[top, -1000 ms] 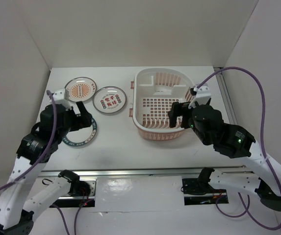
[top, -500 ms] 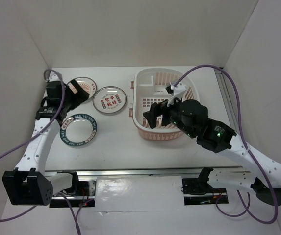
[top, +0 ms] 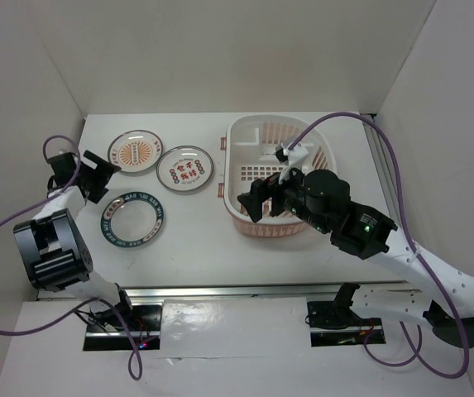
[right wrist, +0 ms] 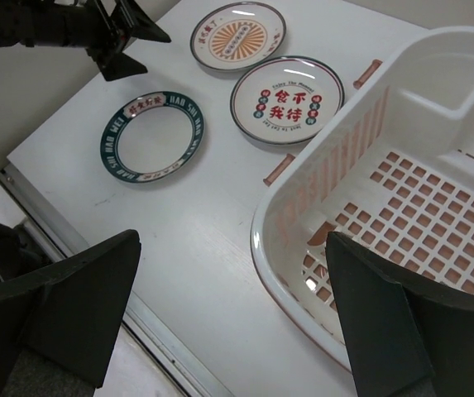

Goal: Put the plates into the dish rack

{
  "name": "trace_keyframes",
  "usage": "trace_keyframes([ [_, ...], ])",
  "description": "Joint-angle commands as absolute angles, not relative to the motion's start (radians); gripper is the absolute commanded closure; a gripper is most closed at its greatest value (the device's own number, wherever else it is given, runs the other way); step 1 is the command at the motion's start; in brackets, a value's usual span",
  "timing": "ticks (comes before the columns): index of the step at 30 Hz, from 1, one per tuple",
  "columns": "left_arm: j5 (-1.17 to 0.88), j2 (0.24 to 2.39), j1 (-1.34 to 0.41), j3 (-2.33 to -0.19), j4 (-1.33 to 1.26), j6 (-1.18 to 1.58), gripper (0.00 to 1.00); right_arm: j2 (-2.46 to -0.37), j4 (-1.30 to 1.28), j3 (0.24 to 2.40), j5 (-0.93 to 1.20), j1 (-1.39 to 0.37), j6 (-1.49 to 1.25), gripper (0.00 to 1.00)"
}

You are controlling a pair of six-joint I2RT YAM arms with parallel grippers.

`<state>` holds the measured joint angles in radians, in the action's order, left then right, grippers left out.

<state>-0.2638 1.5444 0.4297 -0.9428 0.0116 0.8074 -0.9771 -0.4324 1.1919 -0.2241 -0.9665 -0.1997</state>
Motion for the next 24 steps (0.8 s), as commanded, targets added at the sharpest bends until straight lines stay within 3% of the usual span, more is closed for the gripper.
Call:
trace_keyframes([
  [1,-0.305,1.581,0.449,-0.973,-0.117,0.825,0.00,-0.963,-0.368,1.177,-0.195,-0.973,-0.175,0.00],
  [11,-0.295,1.781,0.449,-1.051,-0.216,0.816,0.00,-0.945,-0.350,1.167,-0.133,-0.973,-0.184,0.00],
  [20,-0.307,1.936,0.422,-1.126,-0.282,0.862,0.06,-0.999,-0.328,1.158,-0.126,-0.982,-0.184,0.00],
  [24,-0.307,1.999,0.413,-1.160,-0.293,0.874,0.14,-0.999,-0.318,1.149,-0.126,-0.982,-0.184,0.00],
])
